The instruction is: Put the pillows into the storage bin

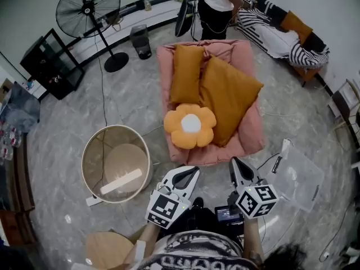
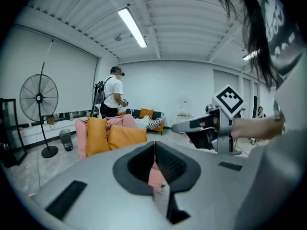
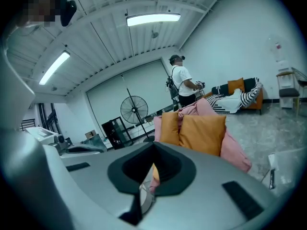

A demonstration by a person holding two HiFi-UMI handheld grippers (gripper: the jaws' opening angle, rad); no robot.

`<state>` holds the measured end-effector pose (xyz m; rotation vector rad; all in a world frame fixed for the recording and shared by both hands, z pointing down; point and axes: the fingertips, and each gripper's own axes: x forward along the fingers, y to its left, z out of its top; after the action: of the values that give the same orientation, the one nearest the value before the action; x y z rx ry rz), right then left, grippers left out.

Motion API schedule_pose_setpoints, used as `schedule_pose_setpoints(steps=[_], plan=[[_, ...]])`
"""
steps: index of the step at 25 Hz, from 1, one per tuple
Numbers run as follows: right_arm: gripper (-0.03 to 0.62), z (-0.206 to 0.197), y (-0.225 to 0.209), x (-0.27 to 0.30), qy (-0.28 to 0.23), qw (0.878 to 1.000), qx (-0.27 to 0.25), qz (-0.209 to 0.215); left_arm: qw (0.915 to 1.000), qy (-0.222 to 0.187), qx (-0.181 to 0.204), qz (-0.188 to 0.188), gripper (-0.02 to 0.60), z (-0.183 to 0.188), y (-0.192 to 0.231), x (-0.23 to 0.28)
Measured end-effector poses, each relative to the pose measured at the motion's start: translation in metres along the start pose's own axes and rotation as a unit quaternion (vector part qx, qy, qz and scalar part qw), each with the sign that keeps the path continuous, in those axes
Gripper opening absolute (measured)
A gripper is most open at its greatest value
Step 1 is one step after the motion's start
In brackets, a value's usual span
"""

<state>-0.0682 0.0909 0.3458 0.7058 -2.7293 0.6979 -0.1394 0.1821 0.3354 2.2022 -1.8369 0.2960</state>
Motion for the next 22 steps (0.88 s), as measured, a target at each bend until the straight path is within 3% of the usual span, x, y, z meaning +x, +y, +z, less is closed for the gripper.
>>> schedule_pose_setpoints(steps=[11, 22], plan=[[-0.002, 0.018, -0.025, 0.009, -0.015, 1.0, 0.016, 0.0, 0.9998, 0.011, 0.017, -0.004, 0.012, 0.018, 0.011, 0.035], [-0.002, 0.041, -0.114, 0.035, -0.03, 0.996, 0.046, -0.064, 0.9947, 0.028, 0.044, -0.088, 0.012, 0.033, 0.013, 0.145]])
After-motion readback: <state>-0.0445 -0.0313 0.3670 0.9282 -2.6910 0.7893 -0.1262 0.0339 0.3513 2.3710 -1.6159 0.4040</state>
